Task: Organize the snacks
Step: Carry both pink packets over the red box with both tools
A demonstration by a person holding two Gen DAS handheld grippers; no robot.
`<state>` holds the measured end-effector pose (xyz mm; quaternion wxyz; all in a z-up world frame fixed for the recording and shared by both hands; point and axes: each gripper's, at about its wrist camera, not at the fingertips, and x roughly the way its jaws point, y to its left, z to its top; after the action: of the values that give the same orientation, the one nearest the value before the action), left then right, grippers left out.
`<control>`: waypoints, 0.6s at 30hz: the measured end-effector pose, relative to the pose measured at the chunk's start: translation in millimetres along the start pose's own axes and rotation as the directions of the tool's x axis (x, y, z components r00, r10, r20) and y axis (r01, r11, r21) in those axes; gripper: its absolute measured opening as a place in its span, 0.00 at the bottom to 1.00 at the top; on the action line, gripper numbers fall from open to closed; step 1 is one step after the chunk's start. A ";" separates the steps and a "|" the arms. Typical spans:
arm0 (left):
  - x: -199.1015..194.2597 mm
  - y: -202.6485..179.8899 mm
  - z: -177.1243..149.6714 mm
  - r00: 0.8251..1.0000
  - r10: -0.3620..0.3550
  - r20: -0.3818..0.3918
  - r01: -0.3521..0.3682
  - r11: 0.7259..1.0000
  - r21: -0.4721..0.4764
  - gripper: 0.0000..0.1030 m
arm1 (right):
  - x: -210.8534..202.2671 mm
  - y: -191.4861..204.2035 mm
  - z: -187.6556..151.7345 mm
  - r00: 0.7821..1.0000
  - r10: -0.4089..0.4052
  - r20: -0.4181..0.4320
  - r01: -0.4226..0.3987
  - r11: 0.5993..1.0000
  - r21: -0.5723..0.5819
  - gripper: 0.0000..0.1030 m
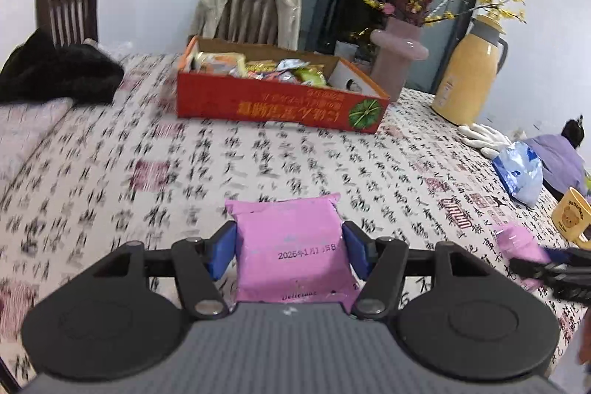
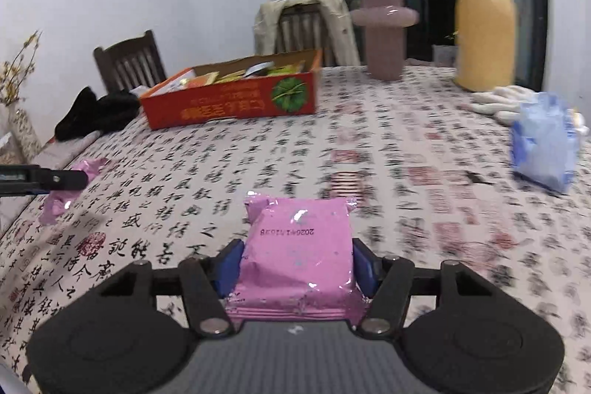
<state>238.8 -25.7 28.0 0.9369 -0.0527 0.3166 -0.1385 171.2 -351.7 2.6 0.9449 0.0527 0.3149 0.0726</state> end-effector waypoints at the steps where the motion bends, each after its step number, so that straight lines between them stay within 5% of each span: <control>1: -1.4 -1.7 6.3 1.000 0.007 0.015 -0.007 1.000 0.020 0.60 | -8.7 -4.3 6.7 1.000 -0.003 0.020 0.003 1.000 0.003 0.59; 6: -15.9 -4.4 55.8 0.993 0.007 0.122 -0.021 0.993 0.116 0.61 | -55.4 -19.9 72.6 0.984 0.093 0.150 -0.089 0.996 -0.028 0.59; 11: -10.5 -1.6 133.1 0.982 0.000 0.189 -0.028 0.989 0.148 0.61 | -73.6 -15.9 156.9 0.946 0.232 0.227 -0.217 0.972 -0.089 0.59; 15: 10.3 -1.7 195.7 0.978 -0.048 0.202 0.021 0.991 0.134 0.61 | -52.9 -3.7 222.8 0.919 0.319 0.232 -0.295 0.946 -0.134 0.59; 18: 42.4 -5.8 230.9 0.982 -0.063 0.179 0.045 0.993 0.106 0.61 | -4.0 11.6 259.4 0.930 0.310 0.197 -0.276 0.944 -0.183 0.59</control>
<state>410.1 -41.1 187.9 0.9593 -0.0261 0.2206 -0.1745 323.2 -354.9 213.2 0.9539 0.0348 0.1890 0.2305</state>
